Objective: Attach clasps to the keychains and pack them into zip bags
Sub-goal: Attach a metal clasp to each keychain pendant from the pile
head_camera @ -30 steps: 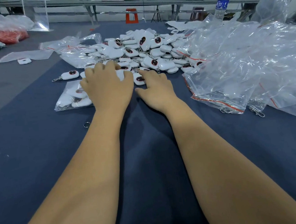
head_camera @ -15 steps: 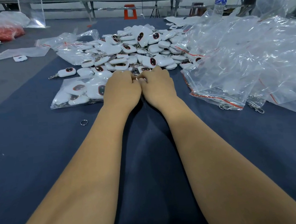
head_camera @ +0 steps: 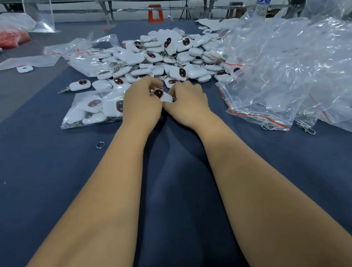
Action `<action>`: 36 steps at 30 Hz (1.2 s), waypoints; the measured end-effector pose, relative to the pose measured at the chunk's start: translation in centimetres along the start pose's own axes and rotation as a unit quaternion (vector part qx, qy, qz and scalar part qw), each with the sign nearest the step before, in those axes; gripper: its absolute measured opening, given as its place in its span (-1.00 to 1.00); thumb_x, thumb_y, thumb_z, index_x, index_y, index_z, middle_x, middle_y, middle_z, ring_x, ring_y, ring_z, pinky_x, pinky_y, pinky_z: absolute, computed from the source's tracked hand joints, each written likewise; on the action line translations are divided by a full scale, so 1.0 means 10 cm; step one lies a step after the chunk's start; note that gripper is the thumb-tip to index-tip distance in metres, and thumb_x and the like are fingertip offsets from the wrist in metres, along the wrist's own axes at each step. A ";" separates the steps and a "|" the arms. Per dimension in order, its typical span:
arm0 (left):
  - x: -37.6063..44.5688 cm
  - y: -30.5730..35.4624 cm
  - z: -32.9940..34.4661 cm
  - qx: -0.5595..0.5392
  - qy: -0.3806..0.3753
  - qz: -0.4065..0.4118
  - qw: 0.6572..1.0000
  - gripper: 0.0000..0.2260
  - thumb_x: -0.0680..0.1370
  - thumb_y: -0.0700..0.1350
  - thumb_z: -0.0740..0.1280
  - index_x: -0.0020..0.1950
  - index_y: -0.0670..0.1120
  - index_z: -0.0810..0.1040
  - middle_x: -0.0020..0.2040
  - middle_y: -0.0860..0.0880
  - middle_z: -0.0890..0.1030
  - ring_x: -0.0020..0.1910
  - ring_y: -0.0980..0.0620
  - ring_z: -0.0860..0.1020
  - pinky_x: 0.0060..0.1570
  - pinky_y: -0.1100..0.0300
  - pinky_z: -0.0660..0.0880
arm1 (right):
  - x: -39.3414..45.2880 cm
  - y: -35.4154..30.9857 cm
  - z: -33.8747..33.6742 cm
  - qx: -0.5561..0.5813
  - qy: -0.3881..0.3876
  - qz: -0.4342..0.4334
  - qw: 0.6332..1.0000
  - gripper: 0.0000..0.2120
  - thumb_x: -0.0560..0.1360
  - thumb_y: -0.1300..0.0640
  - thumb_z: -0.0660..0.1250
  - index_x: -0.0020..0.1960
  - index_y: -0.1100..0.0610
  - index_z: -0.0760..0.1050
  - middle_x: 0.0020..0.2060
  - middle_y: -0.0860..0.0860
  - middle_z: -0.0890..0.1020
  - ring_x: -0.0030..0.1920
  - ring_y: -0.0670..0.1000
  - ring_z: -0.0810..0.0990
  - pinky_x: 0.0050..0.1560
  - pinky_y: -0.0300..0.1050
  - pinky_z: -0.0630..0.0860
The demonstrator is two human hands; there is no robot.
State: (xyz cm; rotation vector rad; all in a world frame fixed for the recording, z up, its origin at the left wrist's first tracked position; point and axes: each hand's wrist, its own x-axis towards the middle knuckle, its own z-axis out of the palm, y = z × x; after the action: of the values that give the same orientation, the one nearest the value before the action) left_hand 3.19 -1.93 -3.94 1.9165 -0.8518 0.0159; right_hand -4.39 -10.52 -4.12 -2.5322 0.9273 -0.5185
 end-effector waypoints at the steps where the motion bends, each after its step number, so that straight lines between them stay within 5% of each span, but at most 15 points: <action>1: 0.01 0.01 -0.01 -0.043 0.011 -0.010 0.999 -0.61 0.50 -0.39 0.11 0.11 -0.04 0.59 0.11 -0.01 0.61 0.07 0.02 0.57 0.13 0.14 0.50 | 0.00 0.00 0.00 0.032 0.007 0.007 0.999 -0.69 0.52 -0.12 0.29 0.09 0.10 0.41 0.16 0.09 0.51 0.22 0.17 0.36 0.13 0.00 0.29; 4: 0.05 0.04 -0.02 -0.168 0.007 -0.024 0.985 -0.61 0.47 -0.43 0.09 0.02 -0.04 0.56 0.05 0.00 0.62 0.08 0.06 0.60 0.20 0.13 0.52 | -0.02 0.01 -0.01 0.137 0.030 0.024 0.990 -0.75 0.48 -0.01 0.36 0.07 0.07 0.39 0.07 0.05 0.58 0.15 0.14 0.47 0.12 -0.01 0.39; 8: 0.04 0.08 0.00 -0.241 0.007 -0.025 0.970 -0.66 0.50 -0.39 0.14 0.02 -0.02 0.58 -0.04 0.09 0.60 -0.11 0.30 0.57 -0.02 0.42 0.49 | -0.04 0.01 -0.05 0.291 0.045 0.027 0.955 -0.75 0.48 0.16 0.42 0.14 0.14 0.51 0.00 0.06 0.64 -0.04 0.02 0.59 0.02 -0.07 0.51; 10: 0.07 0.08 0.02 -0.275 0.014 -0.046 0.960 -0.69 0.53 -0.36 0.16 0.08 -0.03 0.57 0.00 0.06 0.59 -0.07 0.22 0.55 0.01 0.38 0.47 | -0.05 -0.01 -0.08 0.401 0.045 0.025 0.915 -0.79 0.48 0.25 0.42 0.10 0.17 0.53 -0.10 0.11 0.66 -0.17 -0.02 0.57 -0.16 -0.17 0.51; 13: 0.08 0.12 -0.01 -0.422 -0.016 -0.129 0.897 -0.79 0.57 -0.31 0.20 0.09 -0.11 0.56 -0.05 -0.08 0.63 -0.17 0.07 0.59 -0.10 0.25 0.55 | -0.06 -0.05 -0.09 0.497 0.024 0.022 0.867 -0.80 0.51 0.34 0.36 0.13 0.26 0.53 -0.19 0.12 0.65 -0.28 -0.05 0.54 -0.31 -0.25 0.51; 15: 0.06 0.14 -0.03 -0.455 -0.066 -0.140 0.877 -0.85 0.58 -0.28 0.21 0.02 -0.14 0.56 -0.19 -0.07 0.64 -0.32 0.09 0.59 -0.28 0.26 0.53 | -0.06 -0.06 -0.08 0.508 0.009 0.027 0.861 -0.78 0.52 0.36 0.33 0.17 0.29 0.53 -0.20 0.09 0.65 -0.32 -0.08 0.53 -0.34 -0.27 0.51; 19: 0.01 0.12 -0.03 -0.448 -0.140 -0.143 0.871 -0.85 0.60 -0.26 0.19 -0.02 -0.14 0.56 -0.24 -0.07 0.61 -0.36 0.07 0.55 -0.30 0.23 0.51 | -0.06 -0.05 -0.09 0.521 -0.010 0.027 0.853 -0.83 0.52 0.39 0.32 0.06 0.21 0.55 -0.30 0.02 0.66 -0.37 -0.10 0.53 -0.37 -0.28 0.48; 26: -0.01 0.11 -0.03 -0.456 -0.172 -0.134 0.863 -0.80 0.60 -0.22 0.18 -0.01 -0.07 0.59 -0.19 -0.02 0.65 -0.28 0.10 0.58 -0.12 0.21 0.51 | -0.04 -0.02 -0.09 0.528 -0.005 0.052 0.847 -0.86 0.51 0.35 0.36 0.03 0.19 0.56 -0.25 0.06 0.67 -0.32 -0.04 0.54 -0.28 -0.24 0.54; 31: 0.00 0.12 -0.02 -0.427 -0.174 -0.112 0.880 -0.73 0.62 -0.30 0.11 0.16 -0.14 0.57 -0.12 -0.05 0.65 -0.27 0.11 0.59 -0.22 0.27 0.54 | -0.04 -0.02 -0.09 0.526 -0.003 0.046 0.849 -0.86 0.52 0.36 0.34 -0.05 0.14 0.55 -0.26 0.04 0.66 -0.28 -0.06 0.57 -0.29 -0.30 0.54; 36: 0.02 0.11 0.01 -0.428 -0.135 -0.136 0.883 -0.77 0.65 -0.31 0.11 0.19 -0.17 0.52 -0.18 -0.07 0.62 -0.27 0.06 0.57 -0.26 0.26 0.54 | -0.05 -0.04 -0.09 0.526 0.000 0.052 0.849 -0.85 0.52 0.37 0.33 0.08 0.28 0.56 -0.24 0.09 0.64 -0.25 -0.03 0.58 -0.34 -0.29 0.53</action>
State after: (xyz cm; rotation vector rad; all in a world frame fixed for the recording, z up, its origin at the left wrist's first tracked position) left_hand 2.66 -2.37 -3.07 1.1758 -0.6008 -0.7042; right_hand -4.94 -10.14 -3.21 -1.4689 0.5232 -0.7289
